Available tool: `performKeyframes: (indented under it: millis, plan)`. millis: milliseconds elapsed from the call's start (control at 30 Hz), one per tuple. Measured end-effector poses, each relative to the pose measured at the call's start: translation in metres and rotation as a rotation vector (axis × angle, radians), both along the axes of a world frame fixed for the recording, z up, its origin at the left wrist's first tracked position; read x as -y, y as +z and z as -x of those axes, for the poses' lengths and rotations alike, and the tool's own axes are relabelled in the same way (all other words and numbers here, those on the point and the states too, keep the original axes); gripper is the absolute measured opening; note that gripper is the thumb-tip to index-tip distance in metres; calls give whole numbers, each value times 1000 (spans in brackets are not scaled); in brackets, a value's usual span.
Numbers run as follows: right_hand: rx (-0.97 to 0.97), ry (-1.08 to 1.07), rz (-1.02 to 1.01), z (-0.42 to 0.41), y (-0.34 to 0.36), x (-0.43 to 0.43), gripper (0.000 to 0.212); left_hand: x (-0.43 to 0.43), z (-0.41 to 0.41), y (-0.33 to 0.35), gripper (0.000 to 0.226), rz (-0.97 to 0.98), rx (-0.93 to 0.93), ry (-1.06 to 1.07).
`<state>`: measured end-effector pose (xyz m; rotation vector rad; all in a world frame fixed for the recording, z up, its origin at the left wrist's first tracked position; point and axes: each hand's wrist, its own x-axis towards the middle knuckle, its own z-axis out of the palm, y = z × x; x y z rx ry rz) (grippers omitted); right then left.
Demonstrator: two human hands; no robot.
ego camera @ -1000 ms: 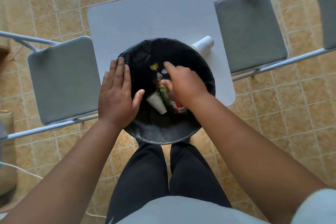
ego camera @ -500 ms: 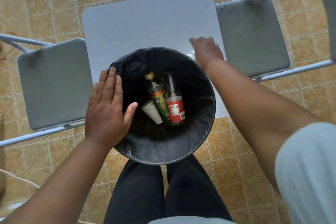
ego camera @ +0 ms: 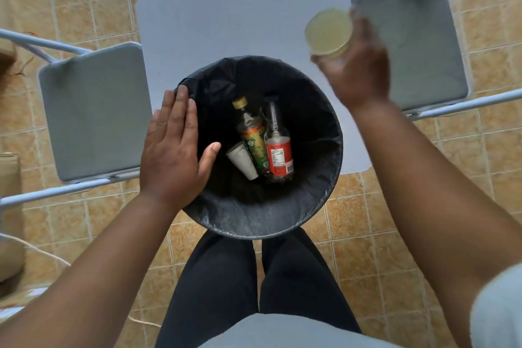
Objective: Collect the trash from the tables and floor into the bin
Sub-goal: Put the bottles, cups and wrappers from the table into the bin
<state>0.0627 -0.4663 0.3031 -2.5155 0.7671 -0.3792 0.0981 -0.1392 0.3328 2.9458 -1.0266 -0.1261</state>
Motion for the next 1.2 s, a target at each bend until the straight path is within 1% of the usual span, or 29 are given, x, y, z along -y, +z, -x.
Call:
performKeyframes:
  millis: [67,100,133,167,200,267,333,367,433,500,567,633,667,733,800,833,867,933,967,1000,1067,1133,1200]
  plan:
    - [323,-86,-50,19,54,-15,83,0,0,0,75,0,-9,0]
    - [416,-104,-98,29,78,-28,82,0,-1,0,74,8,-14,3]
    - [450,-107,-155,39,96,-44,81,0,-1,0,73,21,-22,6]
    - [430,-89,-218,46,107,-61,79,0,-1,0,72,35,-29,8]
    - [358,-55,-276,51,111,-78,78,0,-1,0,71,46,-33,9]
    - [104,29,-338,57,102,-113,80,0,-1,1,70,61,-37,6]
    - [-172,109,-387,58,80,-144,84,-1,0,1,71,72,-53,7]
    - [-279,135,-418,58,69,-156,84,-1,-1,1,71,74,-58,7]
    - [-430,168,-409,56,49,-175,82,-2,-1,1,71,79,-66,2]
    - [-504,180,-381,54,38,-183,75,-1,-1,0,71,93,-74,-1]
    - [-491,155,-385,53,38,-185,71,-3,-2,-1,72,111,-81,-20]
    - [-346,87,-343,57,45,-181,67,-5,-2,-2,71,126,-76,-32]
    - [-238,42,-284,60,48,-177,62,-5,-3,-3,70,136,-75,-35]
    - [-65,-49,-100,71,53,-163,48,-7,-6,-1,68,192,-91,-48]
    - [-35,-170,88,83,55,-144,43,-11,-8,-2,66,308,-118,-41]
    - [-67,-228,117,89,54,-133,45,-14,-9,-1,65,366,-140,-3]
    - [-121,-272,74,95,52,-125,49,-18,-10,-1,66,411,-176,65]
    - [-228,-288,-146,105,49,-116,54,-25,-7,1,70,470,-307,241]
    - [-244,-276,-241,109,48,-116,54,-26,-4,2,74,484,-378,314]
    - [-232,-269,-295,113,48,-119,54,-27,-1,4,77,487,-421,359]
    - [-194,-265,-263,122,51,-130,57,-26,9,9,80,488,-434,375]
    - [-155,-259,-180,141,50,-141,61,-25,24,14,79,496,-395,345]
    - [-125,-260,-160,167,48,-149,62,-24,41,20,79,520,-343,302]
